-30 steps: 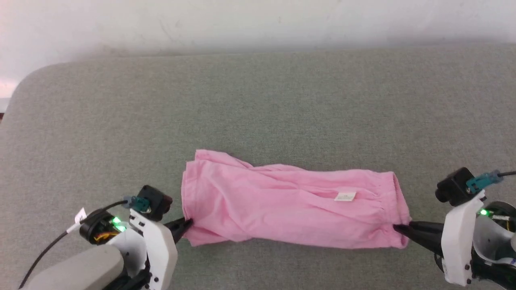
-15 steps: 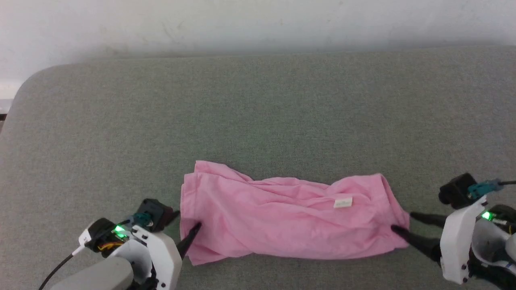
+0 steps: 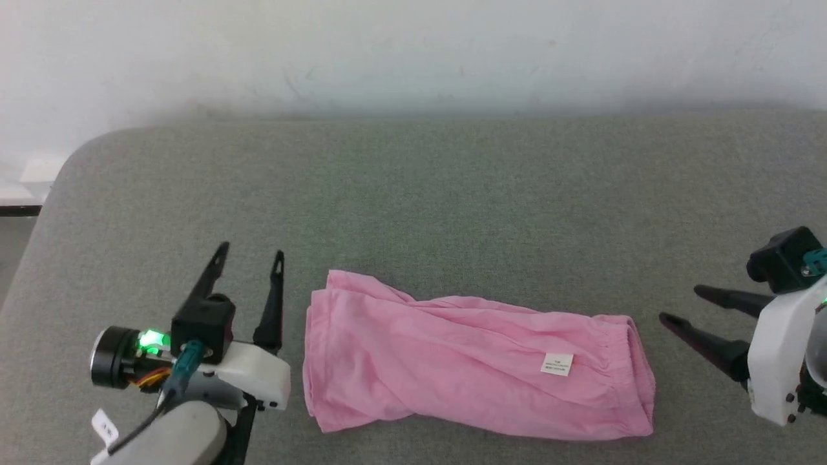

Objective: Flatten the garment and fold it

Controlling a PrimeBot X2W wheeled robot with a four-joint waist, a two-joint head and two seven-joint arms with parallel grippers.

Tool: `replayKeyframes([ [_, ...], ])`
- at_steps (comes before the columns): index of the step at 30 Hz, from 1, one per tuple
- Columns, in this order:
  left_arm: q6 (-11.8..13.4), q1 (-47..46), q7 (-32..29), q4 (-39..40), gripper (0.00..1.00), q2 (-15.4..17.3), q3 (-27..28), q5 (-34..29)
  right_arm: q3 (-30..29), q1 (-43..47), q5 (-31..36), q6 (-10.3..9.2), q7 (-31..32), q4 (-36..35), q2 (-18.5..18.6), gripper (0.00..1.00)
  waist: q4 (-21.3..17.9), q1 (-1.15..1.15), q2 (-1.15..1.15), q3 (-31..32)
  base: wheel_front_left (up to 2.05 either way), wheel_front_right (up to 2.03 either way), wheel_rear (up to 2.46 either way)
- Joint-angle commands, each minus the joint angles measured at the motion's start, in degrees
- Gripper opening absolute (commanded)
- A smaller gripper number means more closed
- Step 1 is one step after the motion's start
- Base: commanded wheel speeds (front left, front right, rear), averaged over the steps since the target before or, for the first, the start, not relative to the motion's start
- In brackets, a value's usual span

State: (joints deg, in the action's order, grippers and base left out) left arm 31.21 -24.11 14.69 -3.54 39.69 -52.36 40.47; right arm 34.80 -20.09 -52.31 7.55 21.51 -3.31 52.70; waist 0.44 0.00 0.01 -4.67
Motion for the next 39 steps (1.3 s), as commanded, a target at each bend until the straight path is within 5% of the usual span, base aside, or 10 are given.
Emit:
replayKeyframes([
  [1, 2.41, 3.58, 0.28, 2.24, 1.0, -1.5, 3.72, -3.28, -1.24, 1.82, 0.6, -0.06, 2.11, -0.32, -1.41, 1.0, 0.5, 0.0, -0.01, 0.44, 0.0, 0.0, 0.0],
  [5, 6.46, 10.87, 0.29, 7.06, 1.0, -4.83, 13.08, -11.51, -4.23, 4.88, 2.25, -0.06, 7.58, 1.5, -5.06, 1.0, 1.32, 0.0, -0.01, 0.23, 0.0, 0.0, 0.0],
  [12, 7.41, 20.35, 0.3, 10.81, 1.0, -12.23, 25.98, -21.64, -8.79, 7.57, 4.69, -0.06, 11.65, 9.58, -13.35, 1.0, 3.29, 0.0, -0.01, -1.42, 0.0, 0.0, 0.0],
  [18, 3.01, 23.37, 0.3, 10.29, 1.0, -17.6, 32.26, -26.79, -9.97, 6.19, 8.02, -0.06, 12.33, 16.84, -18.07, 1.0, 4.64, 0.0, -0.01, -3.37, 0.0, 0.0, 0.0],
  [28, -5.13, 23.57, 0.3, 8.91, 1.0, -23.95, 36.29, -34.02, -4.28, 6.06, 9.54, -0.06, 13.81, 24.27, -20.86, 1.0, 5.36, 0.0, -0.01, -3.95, 0.0, 0.0, 0.0],
  [29, -5.66, 23.7, 0.3, 8.72, 1.0, -24.32, 36.79, -34.38, -4.39, 5.8, 8.99, -0.06, 13.42, 24.28, -20.92, 0.36, 5.18, 0.0, -0.01, -3.9, 0.0, 0.0, 0.0],
  [30, -6.17, 23.82, 0.3, 8.59, 1.0, -24.62, 37.35, -34.69, -4.68, 5.4, 8.46, -0.06, 12.95, 24.23, -20.92, 0.0, 4.95, 0.0, -0.01, -3.88, 0.0, 0.0, 0.0],
  [39, -10.53, 24.3, 0.3, 9.14, 1.0, -25.43, 40.41, -37.27, -11.34, 1.29, 4.45, -0.06, 9.31, 23.35, -16.81, 0.0, 3.57, 0.0, -0.01, -3.39, 0.0, 0.0, 0.0],
])
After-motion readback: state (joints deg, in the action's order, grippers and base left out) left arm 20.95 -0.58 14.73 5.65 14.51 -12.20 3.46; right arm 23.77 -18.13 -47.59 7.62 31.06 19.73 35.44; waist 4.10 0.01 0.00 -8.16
